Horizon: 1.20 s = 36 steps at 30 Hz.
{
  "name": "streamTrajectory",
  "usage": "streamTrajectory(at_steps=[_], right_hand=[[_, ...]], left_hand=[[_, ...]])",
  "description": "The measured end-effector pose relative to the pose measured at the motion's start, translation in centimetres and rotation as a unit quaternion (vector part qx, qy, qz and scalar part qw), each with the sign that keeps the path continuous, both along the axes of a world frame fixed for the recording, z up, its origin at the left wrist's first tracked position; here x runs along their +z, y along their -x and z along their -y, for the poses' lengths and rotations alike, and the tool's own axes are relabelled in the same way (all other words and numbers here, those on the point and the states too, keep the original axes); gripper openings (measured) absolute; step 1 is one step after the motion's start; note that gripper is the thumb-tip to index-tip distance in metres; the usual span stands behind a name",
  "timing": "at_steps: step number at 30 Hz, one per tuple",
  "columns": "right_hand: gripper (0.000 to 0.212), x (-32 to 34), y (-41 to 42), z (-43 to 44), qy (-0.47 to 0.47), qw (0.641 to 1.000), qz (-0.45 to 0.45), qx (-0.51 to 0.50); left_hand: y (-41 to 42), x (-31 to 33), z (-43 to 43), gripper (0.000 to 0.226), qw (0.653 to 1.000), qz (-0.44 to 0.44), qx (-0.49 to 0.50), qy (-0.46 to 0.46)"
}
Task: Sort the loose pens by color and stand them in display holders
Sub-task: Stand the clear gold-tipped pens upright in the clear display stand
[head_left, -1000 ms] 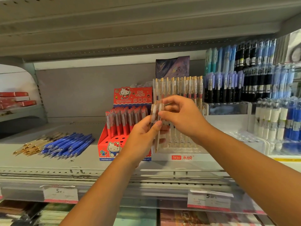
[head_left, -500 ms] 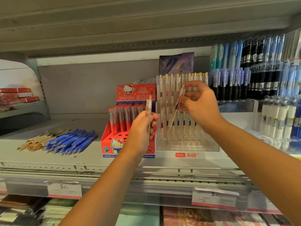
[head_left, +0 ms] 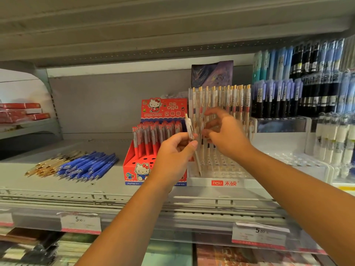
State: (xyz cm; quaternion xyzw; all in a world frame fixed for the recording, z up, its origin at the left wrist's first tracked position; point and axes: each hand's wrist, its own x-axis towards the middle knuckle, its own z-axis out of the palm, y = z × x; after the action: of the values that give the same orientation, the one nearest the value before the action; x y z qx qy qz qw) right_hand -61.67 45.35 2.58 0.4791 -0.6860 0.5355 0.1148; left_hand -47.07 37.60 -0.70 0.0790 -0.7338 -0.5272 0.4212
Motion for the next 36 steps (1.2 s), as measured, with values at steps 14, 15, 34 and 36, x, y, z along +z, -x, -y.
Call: streamTrajectory(at_steps=[14, 15, 34, 36], right_hand=[[0.027, 0.0, -0.1, -0.1, -0.065, 0.997, -0.043, -0.004], [0.03, -0.1, -0.2, -0.1, -0.077, 0.995, -0.056, -0.005], [0.007, 0.6, -2.1, -2.5, 0.051, 0.99, 0.031, 0.131], [0.013, 0.7, -2.6, -3.2, 0.048, 0.986, 0.027, 0.158]], left_hand=[[0.0, -0.4, 0.0, 0.029, 1.0, -0.01, -0.027, 0.013], [0.0, -0.4, 0.0, 0.029, 1.0, -0.008, -0.024, 0.016], [0.1, -0.2, -0.5, 0.026, 0.999, 0.012, 0.009, 0.045], [0.3, -0.1, -0.7, 0.027, 0.997, 0.011, 0.028, 0.076]])
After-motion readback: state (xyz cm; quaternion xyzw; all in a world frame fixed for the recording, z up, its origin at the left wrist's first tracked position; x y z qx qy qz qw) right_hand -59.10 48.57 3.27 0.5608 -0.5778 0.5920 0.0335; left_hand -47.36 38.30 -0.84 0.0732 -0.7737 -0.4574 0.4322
